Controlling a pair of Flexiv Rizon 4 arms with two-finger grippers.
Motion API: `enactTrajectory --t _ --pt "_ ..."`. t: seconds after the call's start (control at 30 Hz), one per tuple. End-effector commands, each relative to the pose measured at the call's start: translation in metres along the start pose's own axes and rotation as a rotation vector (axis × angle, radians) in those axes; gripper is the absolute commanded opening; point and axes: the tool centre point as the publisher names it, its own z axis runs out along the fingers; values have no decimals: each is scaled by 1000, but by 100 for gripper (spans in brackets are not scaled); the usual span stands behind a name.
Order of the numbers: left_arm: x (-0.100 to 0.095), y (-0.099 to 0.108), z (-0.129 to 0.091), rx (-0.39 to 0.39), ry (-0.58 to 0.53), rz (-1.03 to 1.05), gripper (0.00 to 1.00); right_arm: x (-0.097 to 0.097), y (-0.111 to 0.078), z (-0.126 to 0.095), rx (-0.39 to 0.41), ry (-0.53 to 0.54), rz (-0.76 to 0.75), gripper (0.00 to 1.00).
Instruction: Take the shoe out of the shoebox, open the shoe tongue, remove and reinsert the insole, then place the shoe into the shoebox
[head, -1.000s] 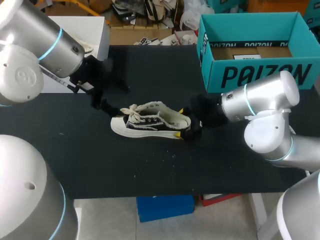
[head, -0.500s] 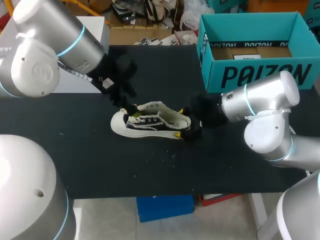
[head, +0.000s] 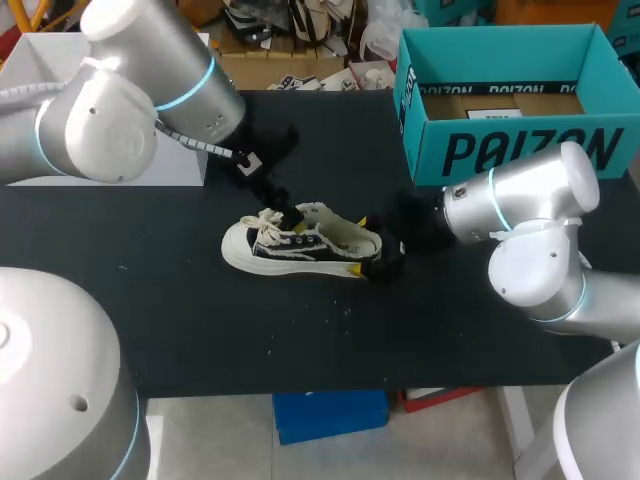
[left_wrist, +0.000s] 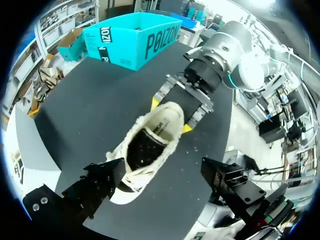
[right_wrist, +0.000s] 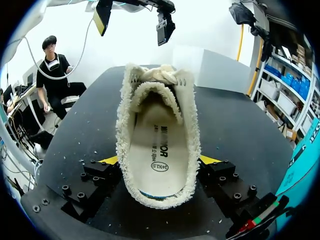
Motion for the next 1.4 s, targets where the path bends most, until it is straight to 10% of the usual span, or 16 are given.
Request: enactTrajectory --t 0.03,0.33,0.63,1.4 --pt "2 -13 5 -412 -140 -605 100 -1 -1 5 1 -2 1 0" --pt "-2 -19 6 -474 -154 -709 100 -1 -1 5 1 -2 1 0" --pt "10 -40 20 -667 -584 -1006 100 -1 -1 5 1 -2 1 0" --pt "0 -25 51 -484 -780 -1002 100 -1 -1 5 1 -2 1 0"
